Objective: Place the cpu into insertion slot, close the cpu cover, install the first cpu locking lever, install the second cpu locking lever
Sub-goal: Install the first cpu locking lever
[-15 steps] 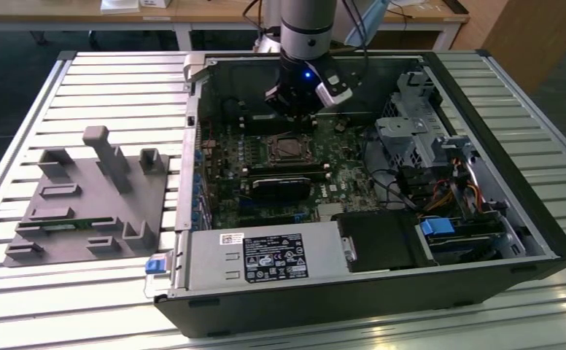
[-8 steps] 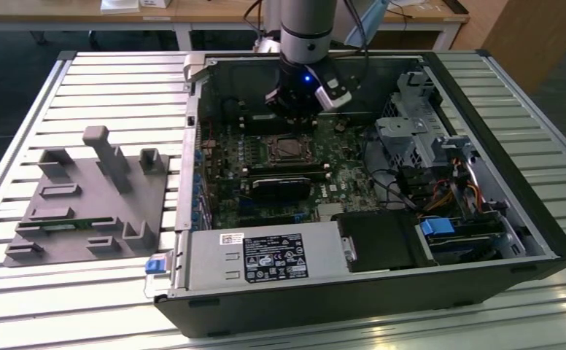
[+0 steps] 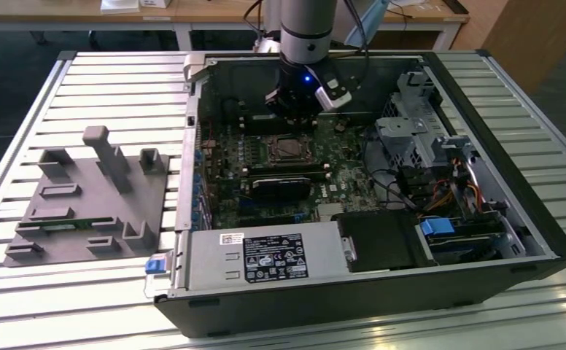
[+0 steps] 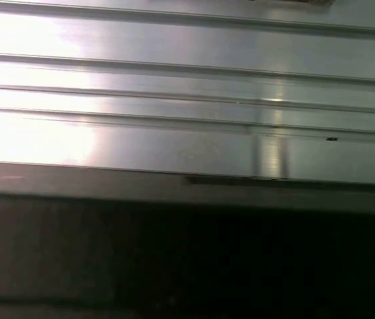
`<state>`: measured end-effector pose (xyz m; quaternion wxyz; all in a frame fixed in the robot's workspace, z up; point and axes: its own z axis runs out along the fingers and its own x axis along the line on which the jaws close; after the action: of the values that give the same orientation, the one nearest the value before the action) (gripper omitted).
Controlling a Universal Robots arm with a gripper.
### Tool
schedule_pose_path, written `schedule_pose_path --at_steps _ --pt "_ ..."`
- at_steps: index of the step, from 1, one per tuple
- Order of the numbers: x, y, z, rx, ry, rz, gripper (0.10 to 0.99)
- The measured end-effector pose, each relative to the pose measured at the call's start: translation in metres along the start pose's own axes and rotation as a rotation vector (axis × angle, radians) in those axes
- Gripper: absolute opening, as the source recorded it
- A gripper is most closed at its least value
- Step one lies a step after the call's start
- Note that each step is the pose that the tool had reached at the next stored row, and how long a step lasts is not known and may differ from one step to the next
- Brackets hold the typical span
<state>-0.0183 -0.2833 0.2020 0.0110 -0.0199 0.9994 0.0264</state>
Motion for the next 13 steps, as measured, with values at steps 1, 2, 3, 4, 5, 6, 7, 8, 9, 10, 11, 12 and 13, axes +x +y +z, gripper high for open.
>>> schedule_pose_path --at_steps 1,2,3,4,5,6,7,8,9,10,11,12,13 --pt "0.0000 0.0000 -0.0002 0.000 -0.0001 0.000 0.106" --pt "0.0000 0.0000 -0.0001 0.000 -0.0001 0.000 0.106" --pt "0.0000 0.0000 -0.0001 0.001 -0.0001 0.000 0.106" --pt "0.0000 0.0000 -0.0002 0.004 0.0001 0.000 0.106" --pt "0.0000 0.0000 -0.0001 0.006 0.0002 0.000 0.106" --pt "0.0000 0.0000 0.0000 0.008 0.0003 0.000 0.106" --pt "0.0000 0.0001 0.0002 0.009 0.0003 0.000 0.106" --pt "0.0000 0.0001 0.0003 0.010 0.0005 0.000 0.106" --pt "0.0000 0.0001 0.0003 0.011 0.0007 0.000 0.106" --pt "0.0000 0.0001 0.0005 0.012 0.0006 0.000 0.106" --pt "-0.0001 0.0001 0.0007 0.013 0.0006 0.000 0.106" --pt "0.0000 0.0002 0.0009 0.013 0.0005 0.000 0.106" --pt "-0.0001 0.0002 0.0010 0.014 0.0006 0.000 0.106"
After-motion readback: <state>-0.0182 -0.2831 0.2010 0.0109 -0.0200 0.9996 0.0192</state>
